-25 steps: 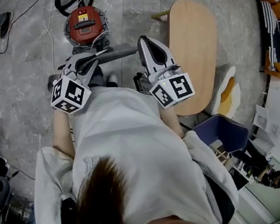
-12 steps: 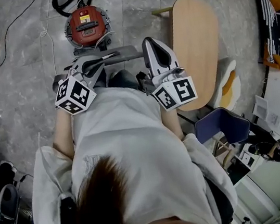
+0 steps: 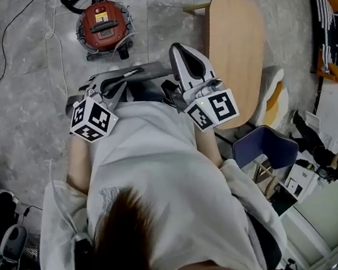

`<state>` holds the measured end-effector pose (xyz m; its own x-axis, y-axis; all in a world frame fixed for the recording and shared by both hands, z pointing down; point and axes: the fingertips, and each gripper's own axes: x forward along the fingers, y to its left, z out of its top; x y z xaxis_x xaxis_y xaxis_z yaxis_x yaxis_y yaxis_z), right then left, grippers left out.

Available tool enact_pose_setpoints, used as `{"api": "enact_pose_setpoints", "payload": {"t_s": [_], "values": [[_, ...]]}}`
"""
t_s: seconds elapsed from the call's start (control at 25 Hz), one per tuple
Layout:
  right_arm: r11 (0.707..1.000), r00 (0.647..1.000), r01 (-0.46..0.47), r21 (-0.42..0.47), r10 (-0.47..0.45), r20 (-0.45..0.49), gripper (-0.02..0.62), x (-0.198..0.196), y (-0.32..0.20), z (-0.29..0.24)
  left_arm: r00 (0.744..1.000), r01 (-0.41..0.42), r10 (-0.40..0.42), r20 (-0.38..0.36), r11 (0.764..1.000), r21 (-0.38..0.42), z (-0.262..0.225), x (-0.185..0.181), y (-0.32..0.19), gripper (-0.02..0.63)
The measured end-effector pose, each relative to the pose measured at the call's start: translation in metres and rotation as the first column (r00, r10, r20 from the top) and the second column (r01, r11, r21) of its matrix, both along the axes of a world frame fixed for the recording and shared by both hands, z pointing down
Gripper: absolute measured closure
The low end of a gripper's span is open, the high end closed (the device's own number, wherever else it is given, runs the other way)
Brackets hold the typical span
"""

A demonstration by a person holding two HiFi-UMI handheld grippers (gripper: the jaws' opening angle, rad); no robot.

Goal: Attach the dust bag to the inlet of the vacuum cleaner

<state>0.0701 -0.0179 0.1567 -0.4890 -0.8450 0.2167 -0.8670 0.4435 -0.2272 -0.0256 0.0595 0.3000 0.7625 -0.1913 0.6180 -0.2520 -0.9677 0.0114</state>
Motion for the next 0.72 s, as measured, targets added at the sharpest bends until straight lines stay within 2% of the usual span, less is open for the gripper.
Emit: {"api": "enact_pose_setpoints", "payload": {"t_s": [0.24,0.4,0.44,0.56,0.72], "values": [[0.993,0.993,0.119,0.009,-0.119,-0.008,0.592,-0.011,-0.007,-0.001,0.999,0.041,-0.041,0.004,0.999,-0.014,0.001,0.002,-0.006,0.568],[0.979,0.973,0.202,-0.033,-0.204,-0.106,0.588,-0.013,-0.011,0.016,0.999,0.039,-0.039,0.017,0.999,-0.007,0.004,0.009,-0.014,0.568],[0.973,0.964,0.227,-0.052,-0.232,-0.133,0.539,-0.014,-0.012,0.023,0.999,0.036,-0.036,0.022,0.999,-0.003,0.005,0.010,-0.016,0.568],[0.939,0.924,0.316,-0.134,-0.337,-0.181,0.451,-0.021,-0.011,0.044,0.999,0.019,-0.019,0.041,1.000,0.001,0.014,0.013,-0.022,0.568],[0.880,0.857,0.412,-0.236,-0.462,-0.228,0.413,-0.031,-0.007,0.070,0.998,0.002,-0.002,0.061,1.000,-0.011,0.029,0.015,-0.027,0.568]]}}
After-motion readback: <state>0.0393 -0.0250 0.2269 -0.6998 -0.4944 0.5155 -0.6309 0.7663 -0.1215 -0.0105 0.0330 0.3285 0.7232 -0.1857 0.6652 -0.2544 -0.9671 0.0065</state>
